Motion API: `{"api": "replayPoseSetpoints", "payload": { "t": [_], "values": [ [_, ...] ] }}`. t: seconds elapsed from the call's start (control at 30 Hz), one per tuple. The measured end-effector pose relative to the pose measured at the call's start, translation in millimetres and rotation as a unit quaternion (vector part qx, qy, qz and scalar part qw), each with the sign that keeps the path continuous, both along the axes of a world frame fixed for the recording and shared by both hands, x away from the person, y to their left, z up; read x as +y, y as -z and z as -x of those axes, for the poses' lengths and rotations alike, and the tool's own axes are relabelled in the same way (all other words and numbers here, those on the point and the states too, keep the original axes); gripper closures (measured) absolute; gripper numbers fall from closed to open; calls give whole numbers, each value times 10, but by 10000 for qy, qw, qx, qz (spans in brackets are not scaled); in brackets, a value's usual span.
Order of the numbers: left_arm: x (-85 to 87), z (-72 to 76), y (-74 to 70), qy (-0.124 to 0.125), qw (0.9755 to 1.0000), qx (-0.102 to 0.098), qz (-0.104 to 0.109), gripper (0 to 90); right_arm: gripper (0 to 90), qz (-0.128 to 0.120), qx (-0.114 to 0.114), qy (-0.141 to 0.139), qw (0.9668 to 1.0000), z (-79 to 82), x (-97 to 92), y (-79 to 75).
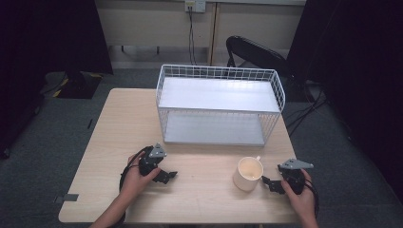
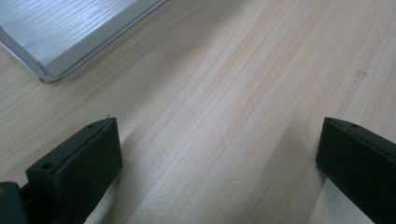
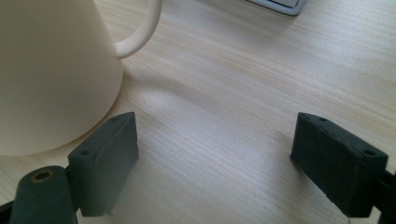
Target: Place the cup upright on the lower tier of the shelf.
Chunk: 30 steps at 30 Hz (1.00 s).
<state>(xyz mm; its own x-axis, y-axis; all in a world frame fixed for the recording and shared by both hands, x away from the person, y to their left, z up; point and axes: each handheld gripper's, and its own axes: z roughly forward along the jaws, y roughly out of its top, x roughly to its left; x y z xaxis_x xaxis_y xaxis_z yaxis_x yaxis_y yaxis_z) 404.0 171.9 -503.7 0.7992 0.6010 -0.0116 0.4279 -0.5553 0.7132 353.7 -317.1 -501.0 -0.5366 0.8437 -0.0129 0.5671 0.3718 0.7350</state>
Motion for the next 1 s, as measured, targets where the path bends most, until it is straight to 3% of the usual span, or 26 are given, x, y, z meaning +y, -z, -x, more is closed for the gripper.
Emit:
{"api": "replayPoseSetpoints", "payload": {
  "t": [0.43,0.47,0.53,0.63,0.73,0.77,0.83,1.0],
  "values": [
    [0,0,0,1,10000,0,-1,0,134,-27,66,3,10000,-2,-3,-6],
    [0,-1,0,2,10000,2,-2,0,148,-19,244,20,9997,-1,-3,-43],
    [0,-1,0,1,10000,-1,-3,0,159,-3,309,30,9995,5,1,-60],
    [0,0,0,-1,10000,-1,-1,0,184,-7,424,44,9991,30,19,-151],
    [0,0,0,-2,10000,0,1,0,200,-193,464,151,9986,55,39,-322],
    [0,0,0,-2,10000,0,1,0,200,-193,464,151,9986,55,39,-322],
    [0,-1,0,1,10000,-2,-2,0,199,-189,436,173,9987,68,73,-464],
    [0,0,0,-3,10000,0,1,0,203,-52,532,175,9984,67,125,-569]
  ]
}}
